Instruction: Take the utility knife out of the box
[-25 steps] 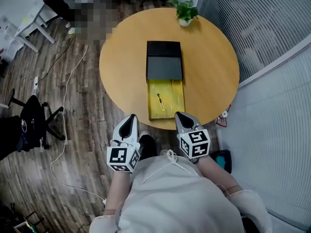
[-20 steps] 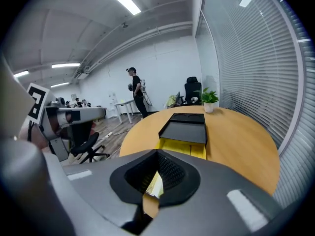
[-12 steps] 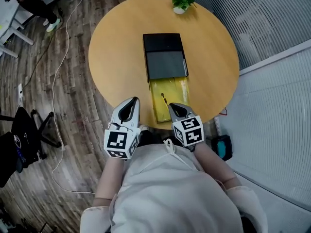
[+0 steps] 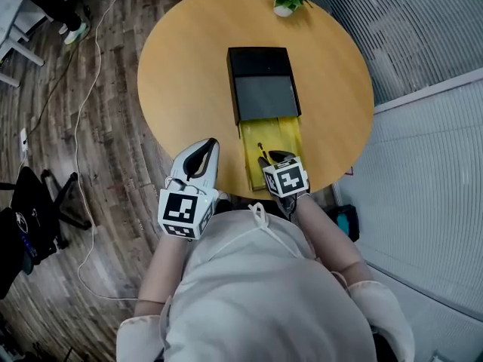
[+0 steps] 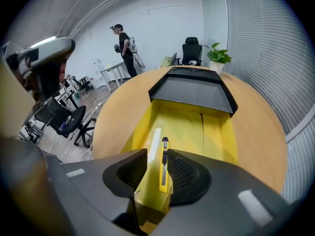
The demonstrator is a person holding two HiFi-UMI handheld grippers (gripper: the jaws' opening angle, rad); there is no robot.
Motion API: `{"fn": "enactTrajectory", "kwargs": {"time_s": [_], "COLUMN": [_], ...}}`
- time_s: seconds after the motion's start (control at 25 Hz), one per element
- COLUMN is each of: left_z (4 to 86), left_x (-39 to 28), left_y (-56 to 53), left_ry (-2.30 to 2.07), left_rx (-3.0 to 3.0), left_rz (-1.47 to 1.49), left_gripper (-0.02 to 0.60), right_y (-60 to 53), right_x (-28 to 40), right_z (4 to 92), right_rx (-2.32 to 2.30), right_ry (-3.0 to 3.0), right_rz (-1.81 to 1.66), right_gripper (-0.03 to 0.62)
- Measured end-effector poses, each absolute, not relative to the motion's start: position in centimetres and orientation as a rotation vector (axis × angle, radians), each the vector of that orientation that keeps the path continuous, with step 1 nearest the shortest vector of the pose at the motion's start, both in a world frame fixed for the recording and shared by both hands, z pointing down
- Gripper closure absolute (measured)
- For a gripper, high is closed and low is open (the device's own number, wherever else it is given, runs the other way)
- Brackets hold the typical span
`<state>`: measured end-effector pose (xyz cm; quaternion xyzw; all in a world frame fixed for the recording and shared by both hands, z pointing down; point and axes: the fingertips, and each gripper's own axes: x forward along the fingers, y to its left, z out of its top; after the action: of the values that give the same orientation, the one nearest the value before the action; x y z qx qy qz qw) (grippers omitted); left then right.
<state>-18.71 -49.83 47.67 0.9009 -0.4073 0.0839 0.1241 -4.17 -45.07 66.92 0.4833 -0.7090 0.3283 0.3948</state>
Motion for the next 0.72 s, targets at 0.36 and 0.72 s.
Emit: {"fn": "enactTrajectory", "kwargs": {"time_s": [0.36,0.72], "left_z": [48.0,48.5], "left_x": [-19.5,-20.5], "left_y": [-50.5,-51.2], "left_ry": [-1.167,-1.174], "left_rx": [2.62,2.609], "left_rz": [0.229,0.229], "left_gripper": [0.575,0.575], "right_y": [-45.6,-45.7], "right_x": [-4.0,-4.1], "right_z": [69.5,70.7], "right_rx": [1.2,1.203], "right_ry": [-1.679,-1.658], "right_rz": [0.868,0.908], "right_gripper": [0.47,0.526]}}
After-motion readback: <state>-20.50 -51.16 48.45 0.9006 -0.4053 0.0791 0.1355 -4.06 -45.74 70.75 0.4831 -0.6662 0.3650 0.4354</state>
